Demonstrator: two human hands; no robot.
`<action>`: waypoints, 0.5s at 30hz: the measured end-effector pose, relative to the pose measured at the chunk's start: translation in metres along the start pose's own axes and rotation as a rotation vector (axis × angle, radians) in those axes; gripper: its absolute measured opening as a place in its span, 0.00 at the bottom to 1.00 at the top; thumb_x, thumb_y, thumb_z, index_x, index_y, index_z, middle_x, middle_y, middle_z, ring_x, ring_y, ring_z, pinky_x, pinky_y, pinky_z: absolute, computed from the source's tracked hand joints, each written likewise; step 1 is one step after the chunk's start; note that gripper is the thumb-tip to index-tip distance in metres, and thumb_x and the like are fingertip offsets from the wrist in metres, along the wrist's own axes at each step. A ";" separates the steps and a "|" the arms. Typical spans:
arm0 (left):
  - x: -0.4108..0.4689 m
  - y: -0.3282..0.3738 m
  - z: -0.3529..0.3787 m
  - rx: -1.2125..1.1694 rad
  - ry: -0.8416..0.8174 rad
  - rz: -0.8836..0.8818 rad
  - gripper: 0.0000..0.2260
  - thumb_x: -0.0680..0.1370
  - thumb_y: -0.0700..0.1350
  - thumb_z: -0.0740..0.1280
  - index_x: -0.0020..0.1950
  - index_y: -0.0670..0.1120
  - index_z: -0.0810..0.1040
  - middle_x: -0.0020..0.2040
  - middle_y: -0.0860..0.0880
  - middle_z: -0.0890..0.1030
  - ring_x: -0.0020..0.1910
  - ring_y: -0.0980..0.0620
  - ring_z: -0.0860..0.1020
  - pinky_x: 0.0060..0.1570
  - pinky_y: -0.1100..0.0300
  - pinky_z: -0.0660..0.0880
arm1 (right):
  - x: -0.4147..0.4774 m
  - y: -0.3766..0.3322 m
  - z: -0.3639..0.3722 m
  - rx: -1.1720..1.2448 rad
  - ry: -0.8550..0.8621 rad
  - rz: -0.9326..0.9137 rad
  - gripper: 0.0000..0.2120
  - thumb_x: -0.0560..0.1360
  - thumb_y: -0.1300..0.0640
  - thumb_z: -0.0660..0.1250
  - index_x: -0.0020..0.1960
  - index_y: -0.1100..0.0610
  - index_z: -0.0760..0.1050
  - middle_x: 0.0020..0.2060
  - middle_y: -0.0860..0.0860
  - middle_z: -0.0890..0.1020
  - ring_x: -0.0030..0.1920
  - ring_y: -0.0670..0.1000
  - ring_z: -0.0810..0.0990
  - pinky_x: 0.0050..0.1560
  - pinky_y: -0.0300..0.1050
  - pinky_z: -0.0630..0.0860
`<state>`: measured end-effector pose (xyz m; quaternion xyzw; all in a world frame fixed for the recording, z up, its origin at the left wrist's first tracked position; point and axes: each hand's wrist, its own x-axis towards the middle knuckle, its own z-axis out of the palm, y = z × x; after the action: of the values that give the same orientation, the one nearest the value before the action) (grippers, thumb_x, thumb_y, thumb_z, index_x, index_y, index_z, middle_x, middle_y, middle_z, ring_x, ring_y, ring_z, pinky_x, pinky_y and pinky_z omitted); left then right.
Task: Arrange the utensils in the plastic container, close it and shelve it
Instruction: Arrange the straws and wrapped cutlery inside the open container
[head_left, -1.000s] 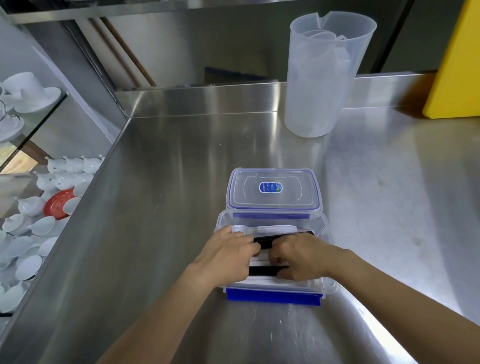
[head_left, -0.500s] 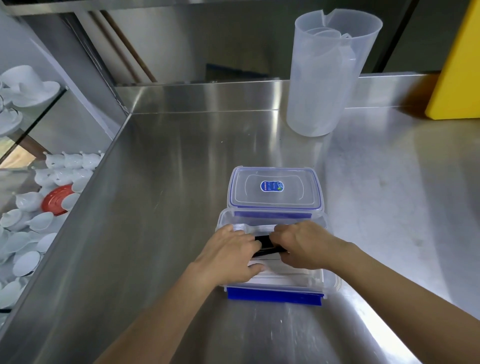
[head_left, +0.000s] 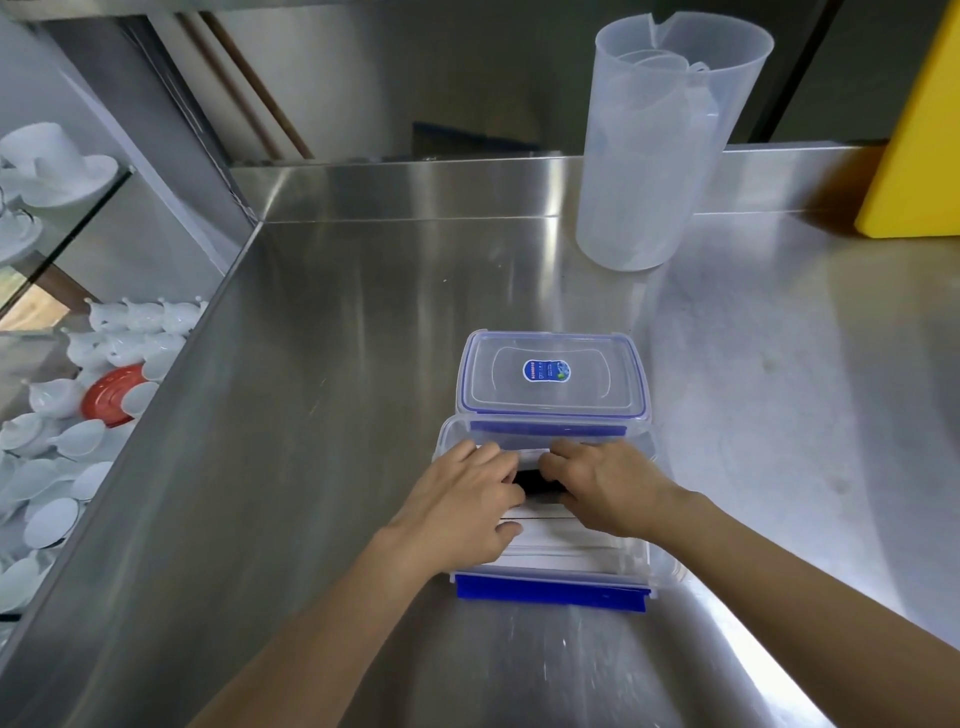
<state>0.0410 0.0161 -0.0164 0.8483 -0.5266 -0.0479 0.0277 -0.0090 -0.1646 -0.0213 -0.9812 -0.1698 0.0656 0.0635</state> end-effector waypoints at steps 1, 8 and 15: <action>0.001 0.000 0.001 0.027 -0.024 -0.007 0.12 0.75 0.54 0.63 0.49 0.48 0.80 0.48 0.49 0.75 0.50 0.49 0.70 0.53 0.56 0.64 | -0.001 -0.001 -0.002 0.021 -0.006 -0.026 0.10 0.78 0.58 0.61 0.58 0.57 0.75 0.51 0.55 0.81 0.47 0.57 0.80 0.47 0.48 0.79; 0.000 0.000 0.001 0.059 -0.024 -0.008 0.07 0.74 0.43 0.61 0.46 0.47 0.79 0.45 0.49 0.75 0.47 0.49 0.70 0.48 0.58 0.62 | -0.010 -0.002 -0.011 0.021 -0.180 -0.026 0.11 0.76 0.54 0.62 0.57 0.54 0.76 0.53 0.51 0.80 0.49 0.55 0.79 0.42 0.43 0.72; 0.004 0.001 0.004 0.134 -0.121 -0.055 0.06 0.75 0.40 0.63 0.50 0.47 0.76 0.47 0.49 0.78 0.50 0.48 0.71 0.47 0.57 0.62 | -0.011 -0.001 -0.008 0.002 -0.286 0.060 0.07 0.75 0.58 0.60 0.49 0.56 0.75 0.49 0.53 0.82 0.47 0.55 0.80 0.44 0.44 0.74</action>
<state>0.0416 0.0120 -0.0204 0.8579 -0.5059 -0.0643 -0.0622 -0.0184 -0.1685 -0.0118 -0.9664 -0.1474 0.2071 0.0378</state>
